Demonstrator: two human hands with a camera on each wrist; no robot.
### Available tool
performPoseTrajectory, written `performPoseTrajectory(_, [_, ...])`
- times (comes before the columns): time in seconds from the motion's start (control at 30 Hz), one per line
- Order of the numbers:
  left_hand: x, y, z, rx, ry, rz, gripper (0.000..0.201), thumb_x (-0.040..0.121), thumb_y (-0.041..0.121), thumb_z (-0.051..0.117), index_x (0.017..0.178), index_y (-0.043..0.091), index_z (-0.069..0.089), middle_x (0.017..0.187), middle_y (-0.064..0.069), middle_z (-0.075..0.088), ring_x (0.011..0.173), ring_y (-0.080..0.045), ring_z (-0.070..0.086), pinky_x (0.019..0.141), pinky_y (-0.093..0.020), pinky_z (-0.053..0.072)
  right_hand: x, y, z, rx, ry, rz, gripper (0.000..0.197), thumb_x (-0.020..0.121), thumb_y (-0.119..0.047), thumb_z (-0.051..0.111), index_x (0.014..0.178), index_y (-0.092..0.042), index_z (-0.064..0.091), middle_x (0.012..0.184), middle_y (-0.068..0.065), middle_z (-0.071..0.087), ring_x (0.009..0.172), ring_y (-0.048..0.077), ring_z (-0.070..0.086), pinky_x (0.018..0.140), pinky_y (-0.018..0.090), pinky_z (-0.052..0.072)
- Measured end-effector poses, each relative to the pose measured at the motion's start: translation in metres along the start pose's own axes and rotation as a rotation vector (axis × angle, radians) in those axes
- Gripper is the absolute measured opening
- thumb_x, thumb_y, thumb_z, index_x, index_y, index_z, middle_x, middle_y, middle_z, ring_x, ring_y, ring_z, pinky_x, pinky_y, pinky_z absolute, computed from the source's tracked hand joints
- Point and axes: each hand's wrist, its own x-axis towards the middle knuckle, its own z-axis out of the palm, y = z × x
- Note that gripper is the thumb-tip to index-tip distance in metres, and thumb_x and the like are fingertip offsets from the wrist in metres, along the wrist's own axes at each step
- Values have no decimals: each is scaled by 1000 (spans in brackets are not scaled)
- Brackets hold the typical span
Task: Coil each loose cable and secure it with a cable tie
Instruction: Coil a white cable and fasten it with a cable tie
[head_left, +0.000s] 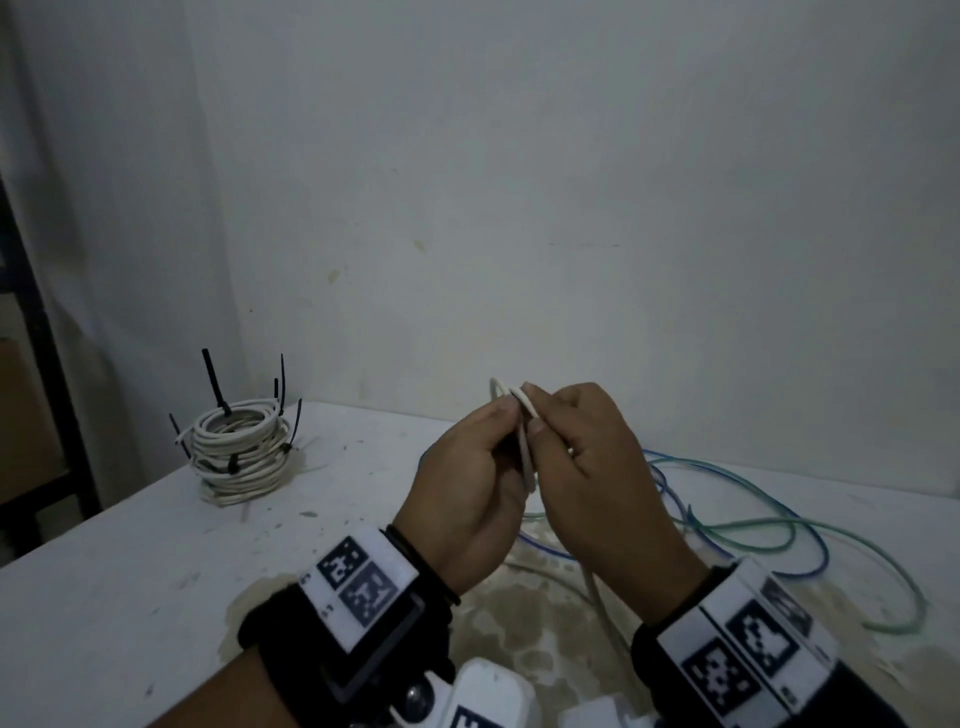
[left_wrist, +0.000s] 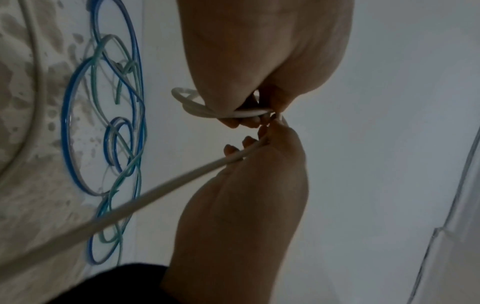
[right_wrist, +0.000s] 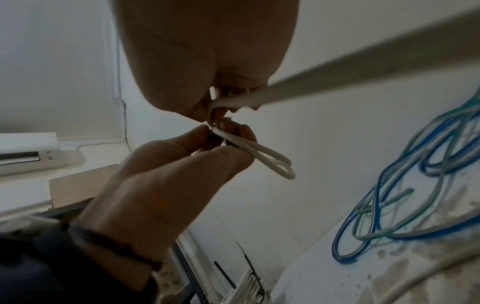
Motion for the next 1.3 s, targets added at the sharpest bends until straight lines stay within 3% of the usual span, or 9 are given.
performPoseTrajectory(0.13, [5,2,5,-54,4,-18,31,98,22,46,106,-3,63,92,-12,72,89,-16,70,79,-27,57,3,8,0,-180,-27,-120,16,93,-20,49,97,-18,64,71,-14,40,72,-5,44,65,5,32])
performPoseTrajectory(0.27, [15,14,6,-78,21,-33,26,100,24,43,94,2,57,77,-10,53,70,-19,54,66,-30,50,-7,7,0,11,-51,2,22,90,-24,62,98,-38,47,65,-7,50,63,2,52,56,11,36])
performPoseTrajectory(0.37, [25,34,-1,-150,14,13,26,101,25,37,82,11,48,69,-2,46,61,-13,45,66,-26,40,-21,8,3,-14,-158,51,11,90,-36,57,83,-29,52,66,-1,56,58,10,54,53,20,39])
performPoseTrajectory(0.6, [21,48,-5,-79,-155,-30,35,99,37,36,76,14,49,54,6,31,43,-8,32,46,-21,37,-8,22,-3,-262,-185,-105,37,86,-45,52,66,-16,61,59,-7,52,64,12,47,58,20,32])
performPoseTrajectory(0.7, [21,54,-9,-96,-185,-20,33,97,35,39,72,16,47,51,8,27,39,-6,26,42,-20,27,-10,20,-6,-125,-122,73,49,81,-68,46,76,-23,64,67,-7,61,69,7,57,63,19,42])
performPoseTrajectory(0.8, [19,54,-13,-68,-212,-49,32,91,34,43,67,15,49,49,9,25,36,-5,22,40,-20,21,-5,18,-12,155,-38,393,67,75,-71,44,123,-25,55,88,-6,67,84,6,63,80,35,55])
performPoseTrajectory(0.97, [15,43,-9,-24,-192,-67,32,90,36,44,72,11,54,48,7,26,35,-5,24,39,-19,23,5,7,-21,487,-30,472,16,96,-21,51,92,-13,64,64,7,67,64,23,66,67,35,59])
performPoseTrajectory(1.17, [11,34,-6,-39,-118,-73,37,97,38,39,76,11,52,48,7,22,34,-6,22,35,-18,28,6,1,-20,439,50,470,38,98,-36,41,81,-10,61,52,3,60,50,16,58,58,35,54])
performPoseTrajectory(1.3, [11,38,-6,-65,-46,-52,39,99,41,35,74,14,46,44,8,23,32,-3,20,32,-16,18,-5,0,-8,579,-65,617,42,79,-57,53,98,-20,62,81,3,68,73,16,66,69,38,56])
